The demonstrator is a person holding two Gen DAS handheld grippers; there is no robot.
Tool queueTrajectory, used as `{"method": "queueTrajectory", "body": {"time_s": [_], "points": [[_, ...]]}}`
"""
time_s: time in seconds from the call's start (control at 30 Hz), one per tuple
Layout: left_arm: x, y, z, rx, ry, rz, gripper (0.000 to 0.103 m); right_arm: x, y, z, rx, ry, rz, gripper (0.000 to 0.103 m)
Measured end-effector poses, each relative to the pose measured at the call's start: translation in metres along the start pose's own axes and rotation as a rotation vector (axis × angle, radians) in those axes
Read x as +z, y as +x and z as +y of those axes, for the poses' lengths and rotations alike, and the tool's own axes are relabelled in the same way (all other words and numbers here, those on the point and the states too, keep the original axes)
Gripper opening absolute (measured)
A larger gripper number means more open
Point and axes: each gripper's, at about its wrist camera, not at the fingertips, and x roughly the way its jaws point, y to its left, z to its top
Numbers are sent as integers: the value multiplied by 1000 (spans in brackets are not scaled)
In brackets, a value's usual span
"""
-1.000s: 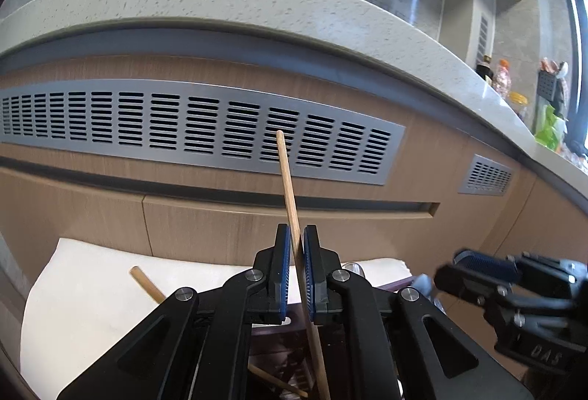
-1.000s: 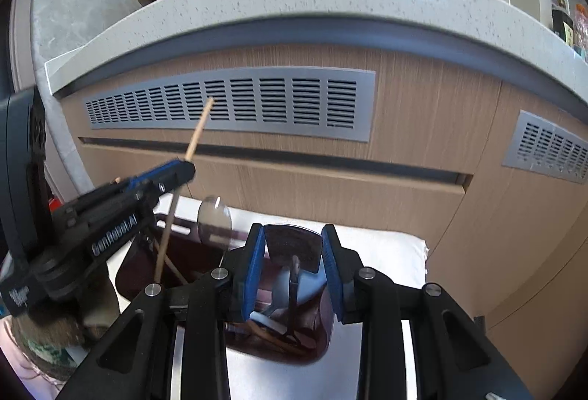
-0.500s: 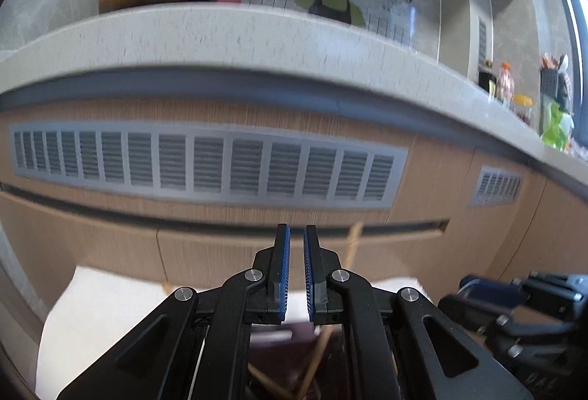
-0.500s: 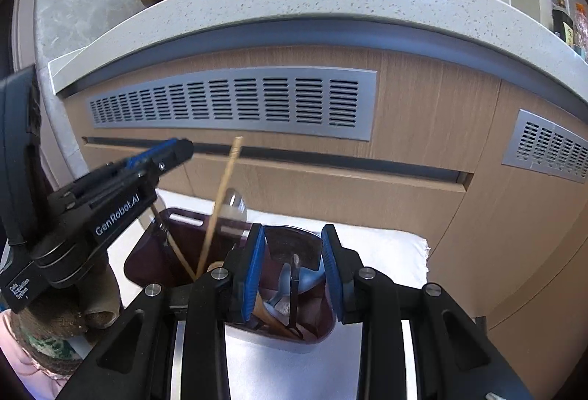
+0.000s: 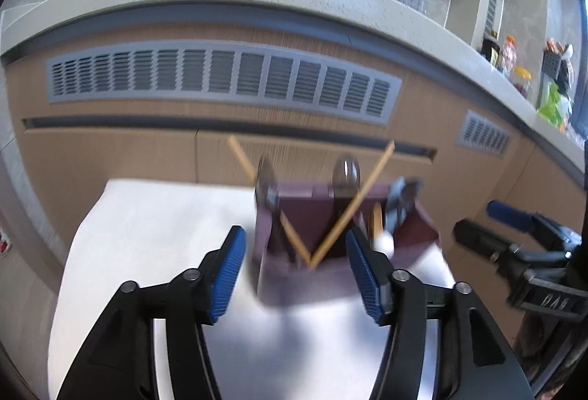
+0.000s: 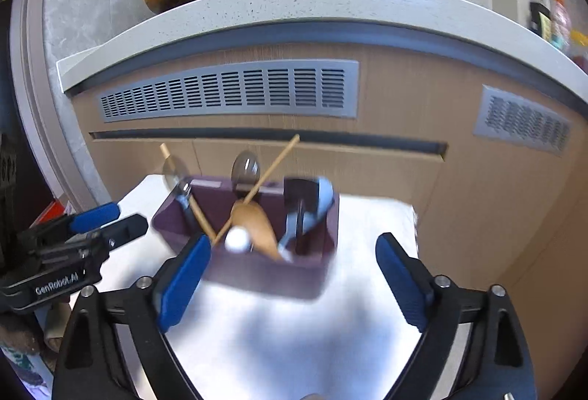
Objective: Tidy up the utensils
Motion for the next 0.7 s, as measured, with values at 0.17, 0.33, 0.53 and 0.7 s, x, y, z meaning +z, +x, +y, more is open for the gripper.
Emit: {"method": "queueTrajectory", "body": {"time_s": [0.17, 0.33, 0.53, 0.7], "points": [[-40, -45, -4, 50, 13, 13, 86, -39, -37, 0, -20, 77, 5, 98], [-78, -93, -11, 138, 42, -34, 96, -73, -76, 8, -77, 118, -36, 98], [-114, -143, -24, 226, 100, -83, 103, -110, -115, 26, -174, 81, -100, 102], [-124, -165, -28, 226, 87, -110, 103, -129, -130, 28, -175, 93, -96, 102]]}}
